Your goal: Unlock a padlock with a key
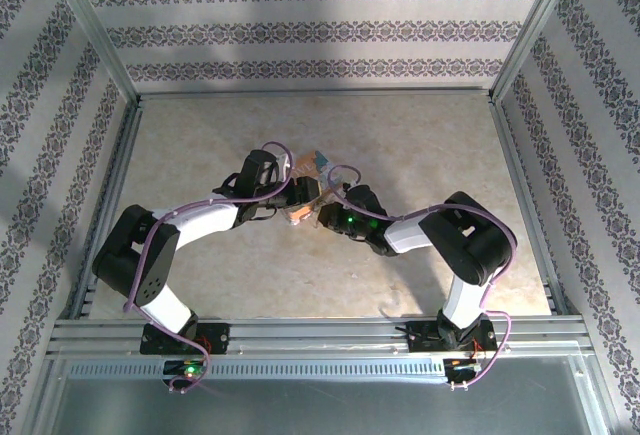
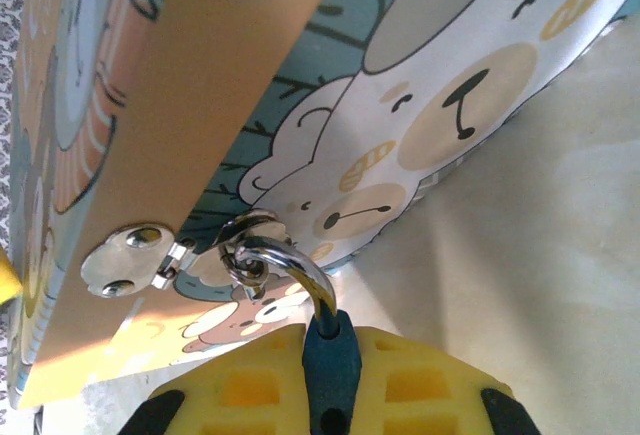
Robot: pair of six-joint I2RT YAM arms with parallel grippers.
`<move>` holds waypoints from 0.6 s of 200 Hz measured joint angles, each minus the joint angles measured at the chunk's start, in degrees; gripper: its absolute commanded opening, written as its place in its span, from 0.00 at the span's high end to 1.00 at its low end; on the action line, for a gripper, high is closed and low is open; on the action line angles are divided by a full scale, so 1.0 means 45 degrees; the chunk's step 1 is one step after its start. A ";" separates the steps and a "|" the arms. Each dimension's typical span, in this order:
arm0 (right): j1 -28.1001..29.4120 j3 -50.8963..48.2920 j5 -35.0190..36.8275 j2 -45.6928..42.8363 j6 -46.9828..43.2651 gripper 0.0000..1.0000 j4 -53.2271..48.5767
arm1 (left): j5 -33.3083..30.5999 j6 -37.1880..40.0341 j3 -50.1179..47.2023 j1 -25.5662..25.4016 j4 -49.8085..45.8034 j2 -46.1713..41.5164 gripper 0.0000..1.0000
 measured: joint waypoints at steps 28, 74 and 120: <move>-0.0180 0.0000 -0.0151 0.0097 0.0189 1.00 0.0267 | 0.0005 0.0000 -0.0209 0.0000 0.0447 0.0000 0.41; -0.0651 0.0000 -0.0403 0.0126 0.0379 1.00 0.0588 | 0.0005 0.0000 -0.0481 0.0000 0.1020 -0.0005 0.41; -0.1443 0.0005 -0.0058 0.0126 0.0510 1.00 0.0923 | -0.0010 -0.0005 -0.0792 0.0000 0.1481 -0.0117 0.41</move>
